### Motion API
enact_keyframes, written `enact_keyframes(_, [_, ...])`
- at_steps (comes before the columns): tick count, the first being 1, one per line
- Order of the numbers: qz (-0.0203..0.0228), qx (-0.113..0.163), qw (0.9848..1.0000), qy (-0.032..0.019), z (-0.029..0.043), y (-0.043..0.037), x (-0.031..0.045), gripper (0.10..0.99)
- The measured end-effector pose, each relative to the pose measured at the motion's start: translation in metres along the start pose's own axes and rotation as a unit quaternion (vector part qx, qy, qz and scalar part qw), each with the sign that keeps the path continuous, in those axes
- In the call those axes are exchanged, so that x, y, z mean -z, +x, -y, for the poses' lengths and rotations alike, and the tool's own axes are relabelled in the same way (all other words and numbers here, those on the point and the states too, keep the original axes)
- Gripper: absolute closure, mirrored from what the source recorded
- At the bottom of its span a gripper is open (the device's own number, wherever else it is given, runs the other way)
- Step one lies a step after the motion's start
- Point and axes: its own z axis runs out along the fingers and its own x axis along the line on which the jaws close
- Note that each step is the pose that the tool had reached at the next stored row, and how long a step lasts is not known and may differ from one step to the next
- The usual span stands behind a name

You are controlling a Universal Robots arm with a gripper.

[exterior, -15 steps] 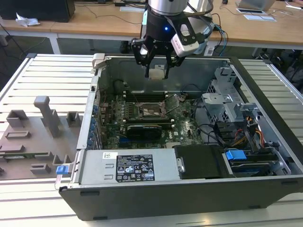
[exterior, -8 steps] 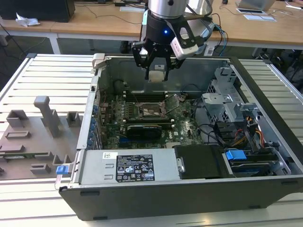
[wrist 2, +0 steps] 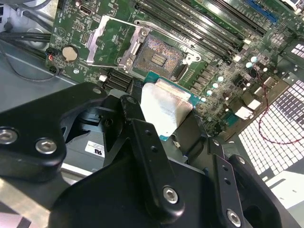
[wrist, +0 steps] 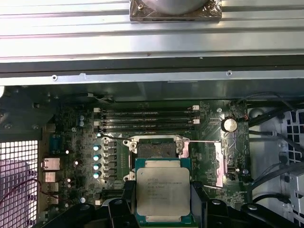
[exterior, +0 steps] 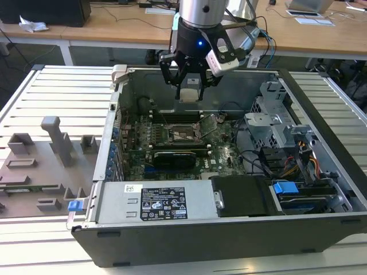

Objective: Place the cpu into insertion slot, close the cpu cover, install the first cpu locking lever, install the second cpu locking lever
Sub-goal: 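Place the cpu into insertion slot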

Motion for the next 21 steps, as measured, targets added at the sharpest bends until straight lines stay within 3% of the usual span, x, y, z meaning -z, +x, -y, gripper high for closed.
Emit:
enact_keyframes(6, [0.0,0.0,1.0,0.0015,0.0004,0.0,-0.005,0.545])
enact_keyframes(8, [0.0002,0.0,1.0,0.0086,0.0002,-0.0001,-0.0057,0.545])
enact_keyframes(9, [0.0004,0.0,0.9999,0.0162,-0.0002,-0.0001,-0.0062,0.545])
enact_keyframes(11, [0.0006,0.0,0.9998,0.0217,-0.0009,-0.0001,-0.0085,0.545])
enact_keyframes(21, [0.0006,0.0,0.9998,0.0221,-0.0012,-0.0003,-0.0173,0.545])
